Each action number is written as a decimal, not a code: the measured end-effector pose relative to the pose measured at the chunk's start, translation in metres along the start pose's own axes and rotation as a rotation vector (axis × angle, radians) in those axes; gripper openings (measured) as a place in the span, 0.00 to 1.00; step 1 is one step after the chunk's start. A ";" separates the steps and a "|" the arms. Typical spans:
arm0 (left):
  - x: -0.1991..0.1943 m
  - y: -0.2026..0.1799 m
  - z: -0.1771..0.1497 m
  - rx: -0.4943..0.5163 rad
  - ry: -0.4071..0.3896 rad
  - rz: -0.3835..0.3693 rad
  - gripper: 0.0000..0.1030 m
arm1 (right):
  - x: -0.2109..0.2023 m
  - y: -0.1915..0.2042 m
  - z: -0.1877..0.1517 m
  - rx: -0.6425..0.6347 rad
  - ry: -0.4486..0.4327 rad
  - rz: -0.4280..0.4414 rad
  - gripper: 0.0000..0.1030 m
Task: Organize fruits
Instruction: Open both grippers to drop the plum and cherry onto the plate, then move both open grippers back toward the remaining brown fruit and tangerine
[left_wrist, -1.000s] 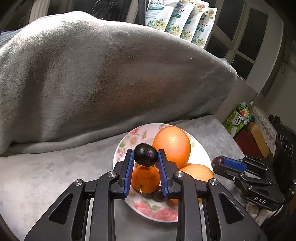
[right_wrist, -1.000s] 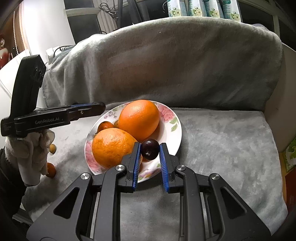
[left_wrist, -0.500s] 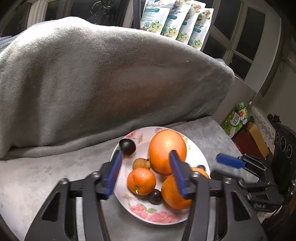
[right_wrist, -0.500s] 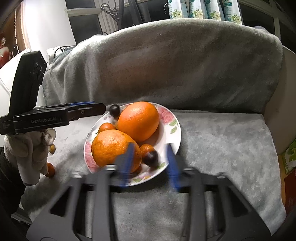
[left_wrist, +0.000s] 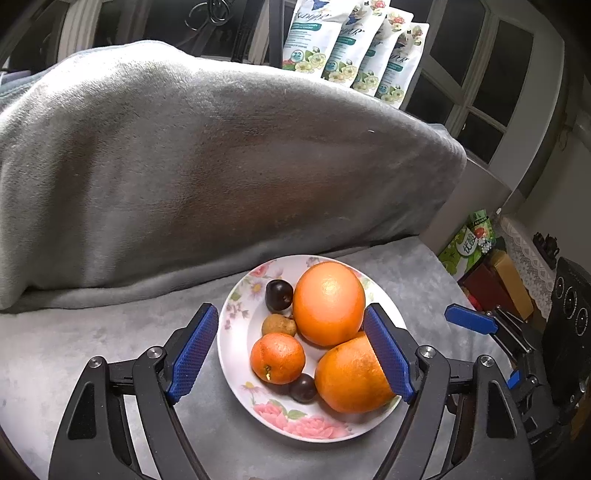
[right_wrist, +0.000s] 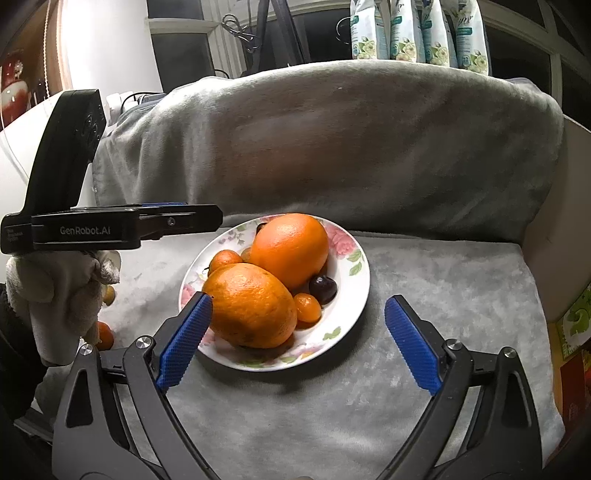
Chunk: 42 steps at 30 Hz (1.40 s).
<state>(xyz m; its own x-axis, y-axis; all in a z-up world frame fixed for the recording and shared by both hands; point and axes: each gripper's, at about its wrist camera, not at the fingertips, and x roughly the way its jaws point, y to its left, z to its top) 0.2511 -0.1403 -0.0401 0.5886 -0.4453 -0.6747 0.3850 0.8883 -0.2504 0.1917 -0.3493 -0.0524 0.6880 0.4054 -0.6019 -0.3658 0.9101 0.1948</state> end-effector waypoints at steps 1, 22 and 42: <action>-0.002 0.000 0.000 0.001 -0.003 0.002 0.79 | -0.001 0.001 0.001 -0.002 -0.001 -0.001 0.94; -0.074 0.003 -0.013 0.013 -0.120 0.051 0.79 | -0.034 0.041 0.005 -0.056 -0.040 -0.009 0.94; -0.122 0.021 -0.040 0.008 -0.199 0.104 0.79 | -0.045 0.087 0.006 -0.120 -0.076 0.018 0.94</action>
<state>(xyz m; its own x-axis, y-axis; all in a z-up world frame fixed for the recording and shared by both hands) 0.1587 -0.0628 0.0089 0.7536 -0.3658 -0.5461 0.3206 0.9299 -0.1804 0.1331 -0.2879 -0.0042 0.7248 0.4311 -0.5375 -0.4475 0.8877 0.1085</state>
